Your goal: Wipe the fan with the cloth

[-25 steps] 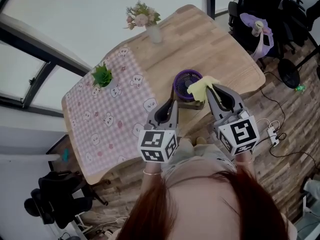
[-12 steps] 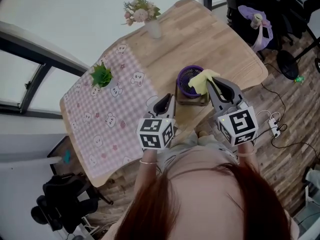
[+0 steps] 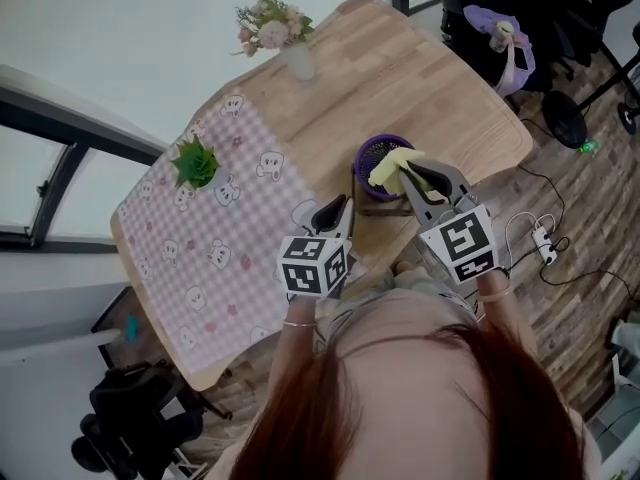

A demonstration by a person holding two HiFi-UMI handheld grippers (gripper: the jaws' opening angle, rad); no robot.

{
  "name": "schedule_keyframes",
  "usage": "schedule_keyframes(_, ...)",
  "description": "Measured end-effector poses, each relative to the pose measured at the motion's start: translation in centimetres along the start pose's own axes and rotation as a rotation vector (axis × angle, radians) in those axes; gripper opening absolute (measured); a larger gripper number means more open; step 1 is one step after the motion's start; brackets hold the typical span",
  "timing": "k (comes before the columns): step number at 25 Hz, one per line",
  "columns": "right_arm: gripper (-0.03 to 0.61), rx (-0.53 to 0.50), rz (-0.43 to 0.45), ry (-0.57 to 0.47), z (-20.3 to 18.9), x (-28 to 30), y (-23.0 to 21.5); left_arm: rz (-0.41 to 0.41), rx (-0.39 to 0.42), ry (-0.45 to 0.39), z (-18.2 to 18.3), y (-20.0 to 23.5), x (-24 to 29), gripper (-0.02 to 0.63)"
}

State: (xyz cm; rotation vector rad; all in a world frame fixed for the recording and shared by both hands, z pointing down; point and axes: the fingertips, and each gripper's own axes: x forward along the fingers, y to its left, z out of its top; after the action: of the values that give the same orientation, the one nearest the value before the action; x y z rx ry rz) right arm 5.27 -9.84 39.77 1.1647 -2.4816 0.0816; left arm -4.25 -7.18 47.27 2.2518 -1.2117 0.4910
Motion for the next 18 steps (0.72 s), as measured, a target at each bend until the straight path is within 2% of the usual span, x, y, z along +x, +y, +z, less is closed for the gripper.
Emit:
schedule_keyframes(7, 0.025, -0.055, 0.027, 0.077, -1.8, 2.4, 0.5, -0.010, -0.034, 0.046, -1.6, 2.0, 0.9, 0.025)
schedule_keyframes(11, 0.025, -0.082, 0.043, 0.110, -2.5, 3.8, 0.8, -0.033, -0.061, 0.081, -2.8, 2.8, 1.6, 0.071)
schedule_keyframes(18, 0.025, -0.127, 0.088, 0.164, -3.7, 6.2, 2.0, -0.046, -0.115, 0.143, -4.7, 4.3, 3.3, 0.085)
